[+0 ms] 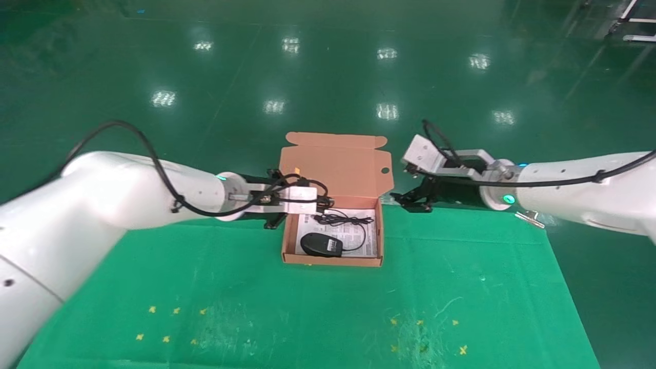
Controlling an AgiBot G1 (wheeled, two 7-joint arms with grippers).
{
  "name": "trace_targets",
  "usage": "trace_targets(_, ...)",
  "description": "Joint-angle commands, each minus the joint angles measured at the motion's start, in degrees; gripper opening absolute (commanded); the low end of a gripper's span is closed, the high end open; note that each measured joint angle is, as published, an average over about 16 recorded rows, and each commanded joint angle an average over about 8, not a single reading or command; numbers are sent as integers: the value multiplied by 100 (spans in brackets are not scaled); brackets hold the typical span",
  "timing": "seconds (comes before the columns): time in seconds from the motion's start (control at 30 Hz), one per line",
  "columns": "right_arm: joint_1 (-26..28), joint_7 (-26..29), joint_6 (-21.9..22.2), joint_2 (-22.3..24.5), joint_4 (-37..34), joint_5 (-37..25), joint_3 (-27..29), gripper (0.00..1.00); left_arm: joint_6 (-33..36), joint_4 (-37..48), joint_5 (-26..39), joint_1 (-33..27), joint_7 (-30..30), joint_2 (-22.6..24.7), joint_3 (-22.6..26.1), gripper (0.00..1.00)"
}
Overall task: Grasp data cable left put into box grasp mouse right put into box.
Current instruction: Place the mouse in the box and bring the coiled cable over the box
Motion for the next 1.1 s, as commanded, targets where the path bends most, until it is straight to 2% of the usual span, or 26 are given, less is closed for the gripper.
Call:
trace_targets(0.03,20,74,9,137,95,-42,-5,100,-169,273,-82,34,203,171,-4,0)
trace_targets(0.27,18,384,-9,568,525,-164,-33,100,-629,510,-658,124,682,300,235,0)
trace_targets(0.53,25,756,-11,900,979,-312,-71,100,-989,512,-1269,110,818,328,744,0)
trace_targets(0.57,23,792,-7,922,1021,-326,-75,100,-1016,518,-1331,100,812,328,799,6)
trace_targets(0.8,12,936,15,1009,1202,-403,-103,100,-1143,599,-1613,35,719,347,1040,94)
trace_targets(0.83,12,943,16,1015,1214,-409,-105,100,-1155,607,-1632,31,712,350,1056,100)
trace_targets(1.1,8,932,20,1006,1199,-411,-108,100,-1150,600,-1613,24,727,345,1044,100)
